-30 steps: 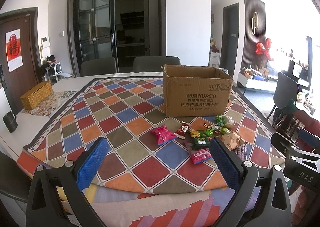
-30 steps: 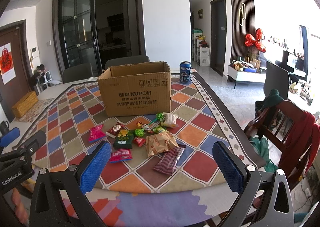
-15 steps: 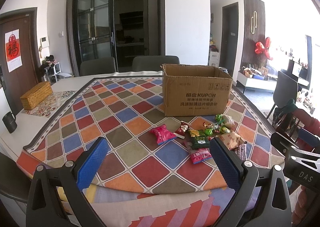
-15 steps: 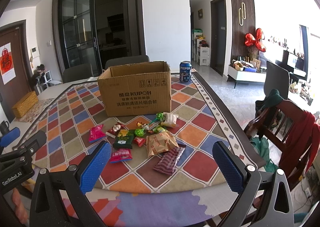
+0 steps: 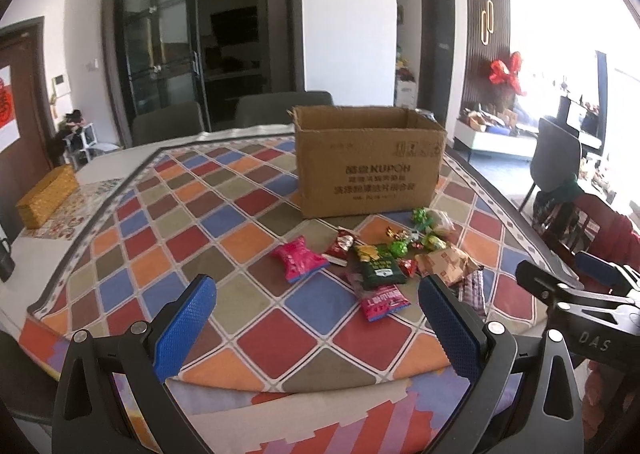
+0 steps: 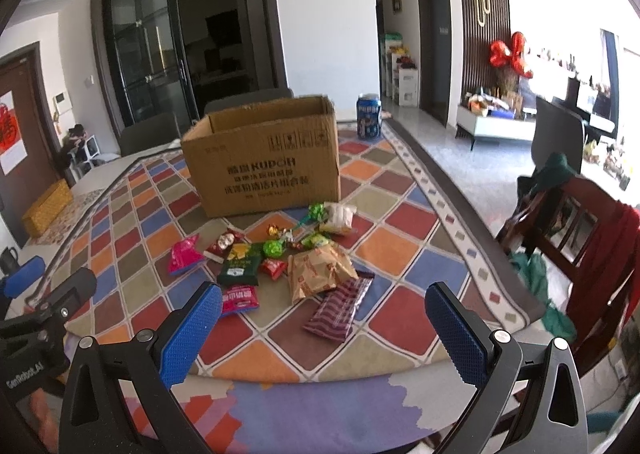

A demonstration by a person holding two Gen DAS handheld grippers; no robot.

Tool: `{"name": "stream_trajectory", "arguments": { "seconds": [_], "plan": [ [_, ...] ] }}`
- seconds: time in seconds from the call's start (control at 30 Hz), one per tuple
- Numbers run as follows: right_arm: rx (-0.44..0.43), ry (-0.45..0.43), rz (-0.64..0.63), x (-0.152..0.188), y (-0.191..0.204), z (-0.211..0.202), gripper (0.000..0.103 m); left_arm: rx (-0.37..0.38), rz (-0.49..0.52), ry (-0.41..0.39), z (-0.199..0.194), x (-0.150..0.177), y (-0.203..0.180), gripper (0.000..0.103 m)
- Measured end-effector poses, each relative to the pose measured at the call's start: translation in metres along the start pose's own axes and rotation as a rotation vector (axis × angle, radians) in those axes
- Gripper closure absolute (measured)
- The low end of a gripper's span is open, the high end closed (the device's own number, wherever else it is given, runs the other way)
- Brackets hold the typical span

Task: Organize snacks
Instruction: 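Grasp the green cracker bag with the left gripper while the right grasps the beige Fortune Biscuits bag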

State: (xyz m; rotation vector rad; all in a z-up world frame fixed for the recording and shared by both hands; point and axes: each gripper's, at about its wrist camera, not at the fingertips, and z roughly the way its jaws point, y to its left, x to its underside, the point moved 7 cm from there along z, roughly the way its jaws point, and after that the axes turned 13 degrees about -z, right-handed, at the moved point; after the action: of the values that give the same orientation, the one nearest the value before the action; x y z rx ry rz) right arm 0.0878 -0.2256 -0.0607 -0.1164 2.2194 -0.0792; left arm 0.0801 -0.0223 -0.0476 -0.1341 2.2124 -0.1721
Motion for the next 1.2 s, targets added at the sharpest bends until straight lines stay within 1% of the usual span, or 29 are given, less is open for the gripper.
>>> {"name": "stream_trajectory", "arguments": {
  "seconds": [0.07, 0.27, 0.47, 0.6, 0.73, 0.87, 0.97, 1.03, 1.1, 1.2],
  "plan": [
    [-0.007, 0.038, 0.01, 0.004, 0.0, 0.012, 0.001, 0.012, 0.0, 0.022, 0.009, 0.0, -0.003, 0.0],
    [-0.026, 0.103, 0.025, 0.008, -0.008, 0.036, 0.001, 0.037, 0.016, 0.061, 0.034, 0.002, -0.012, 0.002],
    [0.002, 0.086, 0.007, 0.001, -0.013, 0.055, 0.001, 0.08, 0.033, 0.099, 0.063, 0.001, -0.022, 0.007],
    [-0.026, 0.082, -0.003, -0.004, -0.013, 0.074, 0.007, 0.118, 0.049, 0.128, 0.082, 0.002, -0.03, 0.017],
    [-0.08, 0.089, -0.014, -0.007, -0.01, 0.091, 0.013, 0.147, 0.076, 0.162, 0.1, 0.007, -0.042, 0.022],
    [-0.106, 0.101, -0.042, -0.007, -0.01, 0.106, 0.017, 0.155, 0.104, 0.18, 0.117, 0.01, -0.051, 0.025],
    [-0.139, 0.13, -0.041, -0.002, -0.01, 0.118, 0.02, 0.167, 0.111, 0.217, 0.131, 0.015, -0.057, 0.027],
    [-0.155, 0.144, -0.042, -0.001, -0.01, 0.125, 0.021, 0.174, 0.107, 0.241, 0.141, 0.019, -0.06, 0.032],
    [-0.176, 0.156, -0.034, 0.002, -0.011, 0.13, 0.026, 0.178, 0.107, 0.261, 0.149, 0.023, -0.062, 0.032],
    [-0.196, 0.173, -0.02, 0.004, -0.014, 0.138, 0.028, 0.169, 0.116, 0.283, 0.158, 0.029, -0.064, 0.033]
  ]
}}
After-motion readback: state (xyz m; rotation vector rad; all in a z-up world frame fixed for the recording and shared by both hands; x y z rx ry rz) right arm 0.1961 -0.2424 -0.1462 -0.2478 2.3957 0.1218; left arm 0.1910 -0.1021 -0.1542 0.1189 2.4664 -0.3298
